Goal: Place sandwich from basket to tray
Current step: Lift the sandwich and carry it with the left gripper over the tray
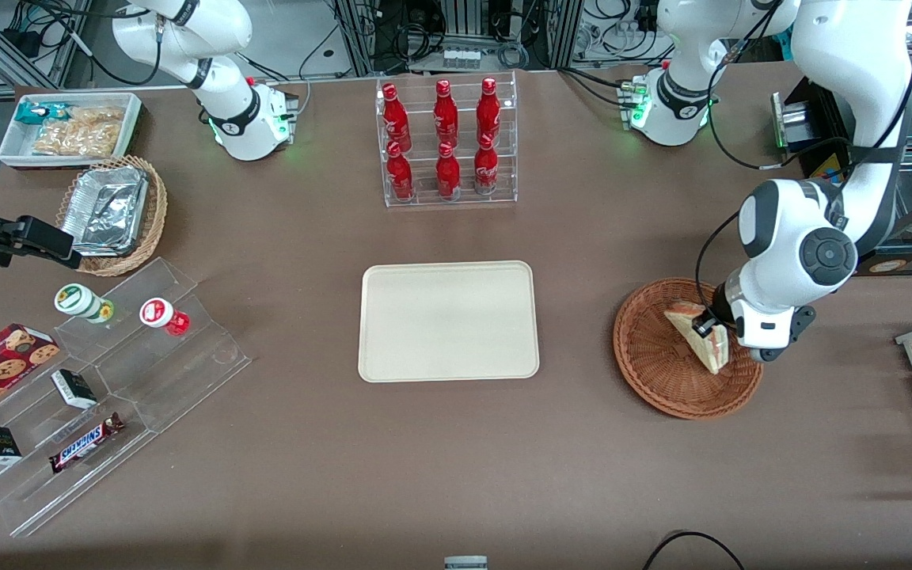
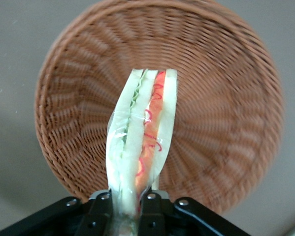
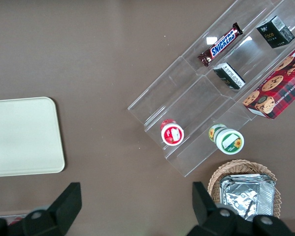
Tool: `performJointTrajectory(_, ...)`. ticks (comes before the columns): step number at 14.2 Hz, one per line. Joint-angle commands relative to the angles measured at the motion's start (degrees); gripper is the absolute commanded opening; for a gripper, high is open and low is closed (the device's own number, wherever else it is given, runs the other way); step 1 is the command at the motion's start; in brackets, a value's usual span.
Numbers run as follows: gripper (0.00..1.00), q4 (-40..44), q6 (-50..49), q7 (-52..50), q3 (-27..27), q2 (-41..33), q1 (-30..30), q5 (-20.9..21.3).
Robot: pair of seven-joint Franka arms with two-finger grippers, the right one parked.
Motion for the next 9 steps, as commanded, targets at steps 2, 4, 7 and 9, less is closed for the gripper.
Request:
performJointTrajectory(2,0.1,6.06,-6.39,15.1,-2.54,1.0,-5.4,-0.04)
performJointTrajectory(4,0.11,10.44,-7.98,14.31,-2.45,4.15,-9.45,0.31)
performJointTrajectory(7,0.11,16.42,-7.9,6.59,-2.54,9.51,-14.99,0.4)
performJointTrajectory(9,0.1,20.82,-7.9,3.26,-2.54,13.29,-18.68,0.31)
